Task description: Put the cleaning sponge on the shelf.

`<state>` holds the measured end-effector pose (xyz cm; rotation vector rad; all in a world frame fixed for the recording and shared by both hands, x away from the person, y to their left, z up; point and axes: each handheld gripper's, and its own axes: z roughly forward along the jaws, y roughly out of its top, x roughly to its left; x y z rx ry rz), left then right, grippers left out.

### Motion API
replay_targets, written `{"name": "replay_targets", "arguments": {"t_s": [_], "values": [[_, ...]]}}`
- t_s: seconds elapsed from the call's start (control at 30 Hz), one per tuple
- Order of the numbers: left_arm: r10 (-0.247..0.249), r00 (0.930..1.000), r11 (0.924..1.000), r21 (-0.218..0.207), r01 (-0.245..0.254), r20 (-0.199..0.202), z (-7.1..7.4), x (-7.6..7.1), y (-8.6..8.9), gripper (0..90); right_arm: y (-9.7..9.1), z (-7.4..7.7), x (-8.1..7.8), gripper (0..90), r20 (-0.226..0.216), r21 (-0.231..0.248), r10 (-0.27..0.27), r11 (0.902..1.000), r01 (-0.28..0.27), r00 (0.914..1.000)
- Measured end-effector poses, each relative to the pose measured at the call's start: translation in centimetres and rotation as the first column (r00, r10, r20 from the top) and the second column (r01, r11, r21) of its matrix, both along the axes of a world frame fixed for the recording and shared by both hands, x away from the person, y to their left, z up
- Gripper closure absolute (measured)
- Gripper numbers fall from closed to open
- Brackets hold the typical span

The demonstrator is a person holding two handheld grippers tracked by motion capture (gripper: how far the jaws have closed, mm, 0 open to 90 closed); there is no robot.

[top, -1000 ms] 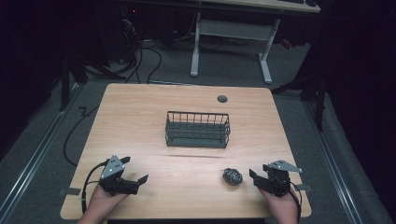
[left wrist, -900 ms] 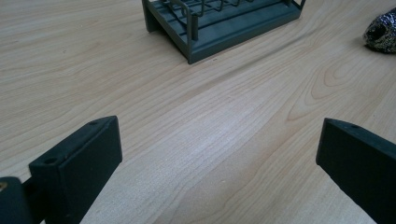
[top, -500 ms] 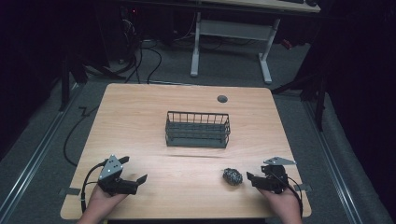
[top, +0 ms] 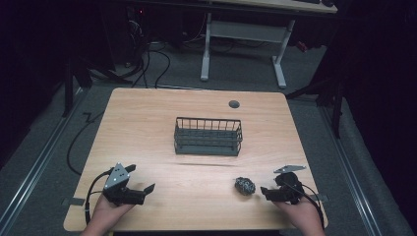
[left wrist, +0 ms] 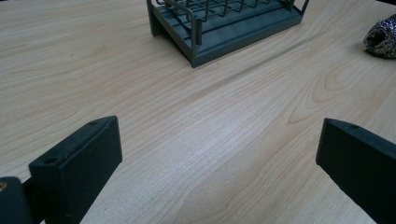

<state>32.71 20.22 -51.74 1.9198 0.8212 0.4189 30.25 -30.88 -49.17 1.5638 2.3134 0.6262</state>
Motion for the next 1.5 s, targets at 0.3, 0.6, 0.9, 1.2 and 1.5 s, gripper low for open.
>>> {"name": "replay_targets", "arguments": {"t_s": [0.3, 0.6, 0.9, 1.2, 1.5], "values": [[-0.015, 0.9998, 0.9998, 0.010, 0.015, -0.009, -0.1, 0.1, -0.1, 0.9, 0.7, 0.3, 0.2, 29.3, -0.096, -0.044, 0.040, 0.9981, -0.044, 0.9946], [-0.016, 0.9998, 0.9998, 0.009, 0.016, -0.008, -0.1, 0.1, -0.1, 0.9, 1.9, 0.6, 0.4, 29.2, -0.179, -0.114, 0.094, 0.9868, -0.116, 0.9794], [-0.025, 0.9996, 0.9996, 0.014, 0.025, -0.014, -0.2, 0.2, -0.3, 0.9, 2.9, 1.3, 0.6, 29.6, -0.250, -0.138, 0.154, 0.9715, -0.193, 0.9559], [-0.023, 0.9996, 0.9996, 0.013, 0.023, -0.015, -0.2, 0.2, -0.2, 0.9, 4.0, 1.7, 0.9, 28.7, -0.295, -0.146, 0.197, 0.9578, -0.248, 0.9350], [-0.032, 0.9994, 0.9994, 0.014, 0.033, -0.014, -0.2, 0.2, -0.3, 1.0, 5.5, 2.6, 2.0, 26.7, -0.292, -0.133, 0.238, 0.9489, -0.286, 0.9263]]}}
